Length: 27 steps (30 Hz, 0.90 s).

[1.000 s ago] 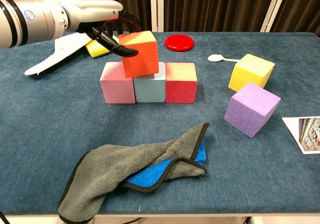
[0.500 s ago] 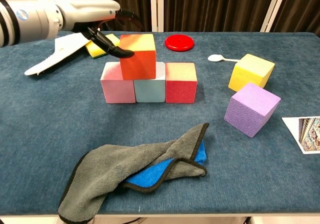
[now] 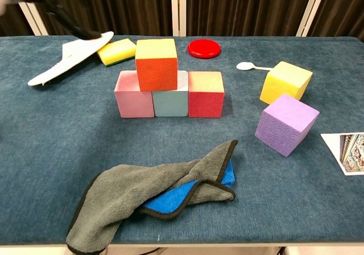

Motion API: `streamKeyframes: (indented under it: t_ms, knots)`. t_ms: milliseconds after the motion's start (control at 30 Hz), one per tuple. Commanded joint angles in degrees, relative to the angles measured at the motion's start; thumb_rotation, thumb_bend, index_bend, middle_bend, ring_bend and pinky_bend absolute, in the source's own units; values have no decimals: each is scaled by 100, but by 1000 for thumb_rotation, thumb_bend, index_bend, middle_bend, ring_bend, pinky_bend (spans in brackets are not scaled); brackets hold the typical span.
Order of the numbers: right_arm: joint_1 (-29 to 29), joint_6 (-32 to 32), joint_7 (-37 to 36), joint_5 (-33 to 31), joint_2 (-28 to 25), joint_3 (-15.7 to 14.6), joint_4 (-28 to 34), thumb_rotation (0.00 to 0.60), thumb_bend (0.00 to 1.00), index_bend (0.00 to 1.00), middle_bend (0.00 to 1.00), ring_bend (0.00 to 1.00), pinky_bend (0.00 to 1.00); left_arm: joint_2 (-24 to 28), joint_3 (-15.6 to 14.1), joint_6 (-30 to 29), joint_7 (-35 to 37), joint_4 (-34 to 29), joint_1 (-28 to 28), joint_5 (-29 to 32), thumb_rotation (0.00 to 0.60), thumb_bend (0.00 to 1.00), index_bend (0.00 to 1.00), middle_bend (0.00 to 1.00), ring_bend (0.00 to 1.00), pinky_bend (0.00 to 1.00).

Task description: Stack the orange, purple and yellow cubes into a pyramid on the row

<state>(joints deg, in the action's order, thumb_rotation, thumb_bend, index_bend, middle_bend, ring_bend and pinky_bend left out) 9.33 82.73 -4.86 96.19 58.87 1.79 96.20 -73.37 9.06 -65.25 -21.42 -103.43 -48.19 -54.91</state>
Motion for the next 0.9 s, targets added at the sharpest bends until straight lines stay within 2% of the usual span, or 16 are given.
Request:
streamKeyframes:
  t_ms: [33,300,467,700,900]
  knots:
    - [243,-274,-103,66,-79,54,171,600,59,0,134,0,88,134,-43,-239,124,-111,262,-112,600,232,234,232,205,321]
    - [1161,-1360,-73,82,-144,325,673,600,135,0,157,0,90,290,-282,-483,-107,-330,650,-194,600,236,272,267,219,309]
    - [2049,-2449,260,-483,36,799,1138,600,135,0,158,0,90,216,-360,-761,-165,-388,891,-423,600,237,290,272,219,299]
    - [3245,-3610,1420,-2137,715,1472,1294,600,133,0,157,0,90,88,-574,-1074,-386,-435,1189,-945,600,271,283,272,219,284]
    - [4051,-3817,2454,-3702,1245,1663,1161,600,116,3,157,0,90,20,-619,-1089,-131,-445,1376,-1246,600,279,279,272,219,279]
